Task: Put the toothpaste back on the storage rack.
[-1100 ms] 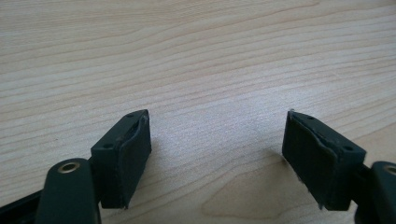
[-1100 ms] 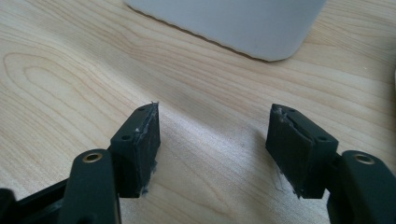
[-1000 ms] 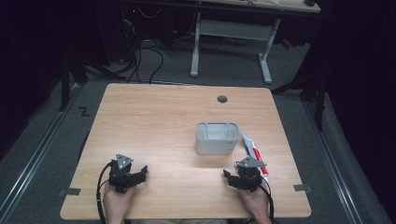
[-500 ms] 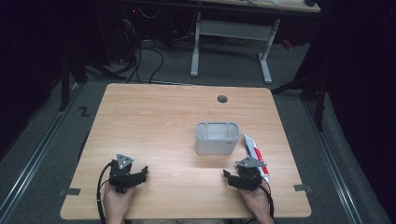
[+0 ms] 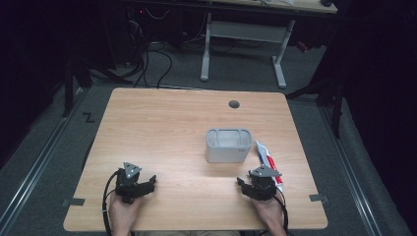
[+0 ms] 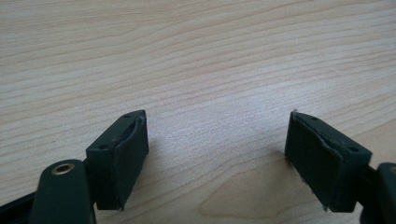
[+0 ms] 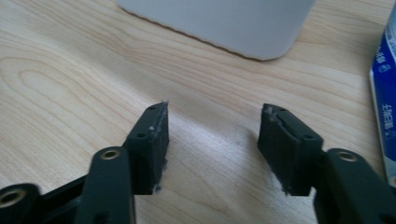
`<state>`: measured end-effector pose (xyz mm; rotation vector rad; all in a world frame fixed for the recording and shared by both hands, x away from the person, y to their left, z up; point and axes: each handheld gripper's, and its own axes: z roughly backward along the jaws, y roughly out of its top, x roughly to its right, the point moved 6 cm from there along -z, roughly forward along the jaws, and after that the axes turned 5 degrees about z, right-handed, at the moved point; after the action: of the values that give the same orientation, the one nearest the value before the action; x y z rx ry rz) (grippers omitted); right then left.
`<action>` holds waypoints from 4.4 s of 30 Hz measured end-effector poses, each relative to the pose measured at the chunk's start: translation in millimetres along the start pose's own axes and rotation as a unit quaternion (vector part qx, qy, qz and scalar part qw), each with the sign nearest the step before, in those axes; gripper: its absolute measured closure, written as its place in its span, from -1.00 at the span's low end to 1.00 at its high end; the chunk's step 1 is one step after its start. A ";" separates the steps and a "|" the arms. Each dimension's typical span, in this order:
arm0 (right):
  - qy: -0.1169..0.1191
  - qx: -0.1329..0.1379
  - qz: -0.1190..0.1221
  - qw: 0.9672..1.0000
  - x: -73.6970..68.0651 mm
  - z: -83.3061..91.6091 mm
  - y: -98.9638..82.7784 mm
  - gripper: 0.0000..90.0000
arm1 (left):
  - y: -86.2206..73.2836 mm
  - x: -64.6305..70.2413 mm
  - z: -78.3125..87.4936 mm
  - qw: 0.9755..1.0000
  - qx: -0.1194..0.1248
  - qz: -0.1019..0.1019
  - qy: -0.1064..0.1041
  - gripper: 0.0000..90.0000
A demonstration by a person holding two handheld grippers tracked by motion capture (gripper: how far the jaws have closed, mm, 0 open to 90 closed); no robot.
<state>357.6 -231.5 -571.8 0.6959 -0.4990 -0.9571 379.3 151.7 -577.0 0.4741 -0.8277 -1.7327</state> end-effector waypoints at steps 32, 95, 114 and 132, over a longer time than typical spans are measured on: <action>-0.006 0.048 -0.031 0.998 22.8 32.8 7.1 0.12 | -0.4 1.2 -0.2 1.000 -0.001 -0.004 0.004 -0.51; -0.070 -0.055 -0.069 0.994 104.4 21.8 17.4 0.04 | -0.3 0.9 0.1 1.000 0.001 -0.002 0.000 -0.50; -0.066 -0.119 -0.060 0.989 105.4 -9.5 26.6 -0.04 | -0.6 1.5 0.0 1.000 0.000 -0.005 0.002 -0.51; -0.034 -0.153 -0.074 0.985 107.3 -14.8 23.6 0.38 | -0.6 1.5 0.0 1.000 0.000 -0.005 0.002 -0.51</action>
<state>433.6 -310.6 -555.8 0.4271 -0.3525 -1.1716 378.4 150.3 -577.3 0.4823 -0.8225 -1.7409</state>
